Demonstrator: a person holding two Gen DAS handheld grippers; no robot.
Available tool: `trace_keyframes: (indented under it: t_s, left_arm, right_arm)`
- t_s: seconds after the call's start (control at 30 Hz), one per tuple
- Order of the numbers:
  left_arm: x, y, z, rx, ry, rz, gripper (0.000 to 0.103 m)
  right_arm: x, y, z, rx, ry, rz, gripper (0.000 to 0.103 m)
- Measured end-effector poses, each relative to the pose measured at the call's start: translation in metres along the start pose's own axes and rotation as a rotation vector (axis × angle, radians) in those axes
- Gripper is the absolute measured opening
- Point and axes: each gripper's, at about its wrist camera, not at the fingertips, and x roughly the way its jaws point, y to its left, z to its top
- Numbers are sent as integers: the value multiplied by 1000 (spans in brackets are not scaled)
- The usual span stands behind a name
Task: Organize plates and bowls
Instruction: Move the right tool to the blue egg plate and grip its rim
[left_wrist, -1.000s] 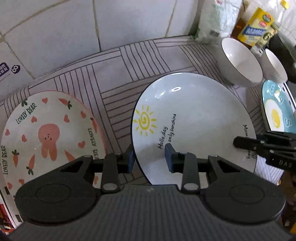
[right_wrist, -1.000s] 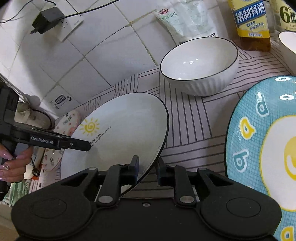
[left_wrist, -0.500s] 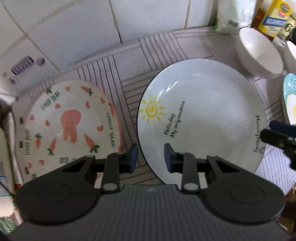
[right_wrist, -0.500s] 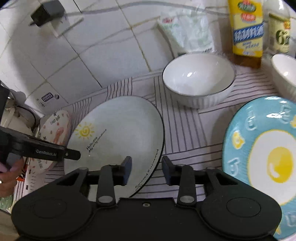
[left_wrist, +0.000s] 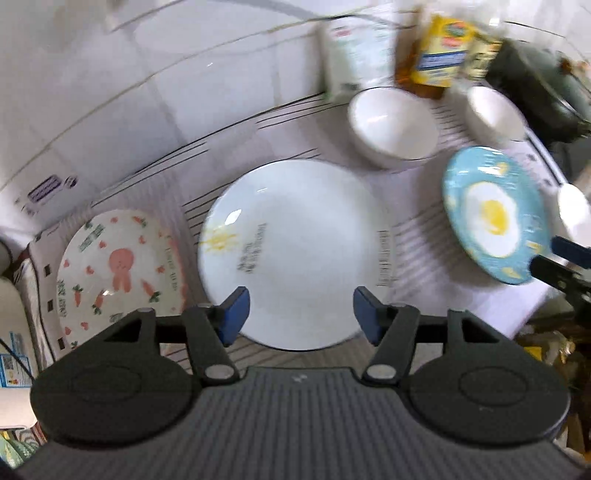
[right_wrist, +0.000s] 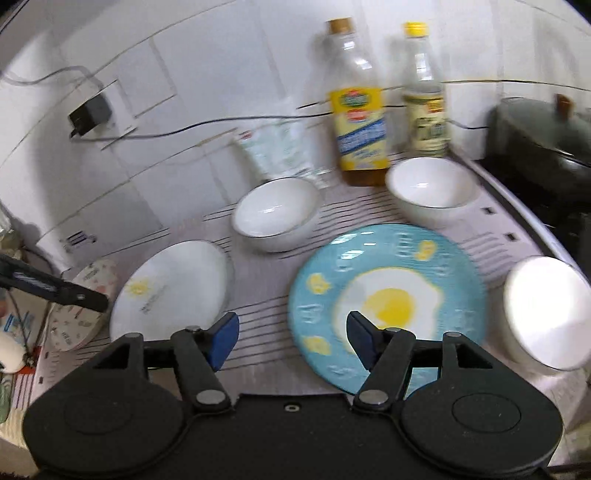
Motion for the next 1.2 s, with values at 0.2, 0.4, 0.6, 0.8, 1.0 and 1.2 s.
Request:
trace_keyframes:
  t_s: [0.2,0.4,0.6,0.8,1.0,1.2]
  left_arm:
    - [-20,-51,7,84,-46,-34,74]
    - [-19,-95,21,48,-40,-38,78]
    - [-2,-132,30,83,-51,-47,87]
    - [44,-156,35,114,-32,-116,91]
    - [96,-160,39,111,3,-128,89]
    - [129,-149,49,16,37,-165,86]
  right_arm:
    - [-39,-24,-1,-5,-73,-31,72]
    - [-58,-52,-6,-19,-100,-48,72]
    - [-51,-75,-20,-25,-108,11,72]
    - [-2,-108,-43,45,-79,159,72]
    - [33,-120,-53,126,-99,94,72]
    - [42,-123,-47,175,-100,18,57]
